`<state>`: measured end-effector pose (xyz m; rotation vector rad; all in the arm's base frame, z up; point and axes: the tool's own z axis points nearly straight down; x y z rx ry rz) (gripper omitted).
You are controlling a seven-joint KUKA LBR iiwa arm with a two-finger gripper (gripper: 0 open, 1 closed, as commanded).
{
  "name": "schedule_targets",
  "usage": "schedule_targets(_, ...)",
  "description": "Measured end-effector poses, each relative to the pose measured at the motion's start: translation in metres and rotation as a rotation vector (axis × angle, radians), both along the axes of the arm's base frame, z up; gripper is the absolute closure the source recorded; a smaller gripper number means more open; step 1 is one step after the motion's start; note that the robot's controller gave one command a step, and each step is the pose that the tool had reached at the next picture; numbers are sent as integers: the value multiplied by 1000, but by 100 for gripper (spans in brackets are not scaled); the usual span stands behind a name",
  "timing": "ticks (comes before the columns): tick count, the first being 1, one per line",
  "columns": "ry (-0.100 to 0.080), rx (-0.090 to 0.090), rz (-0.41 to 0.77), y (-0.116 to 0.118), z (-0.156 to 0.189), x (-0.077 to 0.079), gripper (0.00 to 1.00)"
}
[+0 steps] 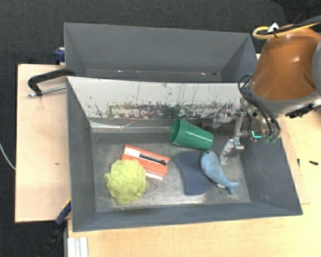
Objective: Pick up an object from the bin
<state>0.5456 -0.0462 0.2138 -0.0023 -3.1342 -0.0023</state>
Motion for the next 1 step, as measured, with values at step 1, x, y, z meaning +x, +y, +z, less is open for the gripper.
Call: schedule_targets(1, -9, -1, 1, 0, 5, 2, 0)
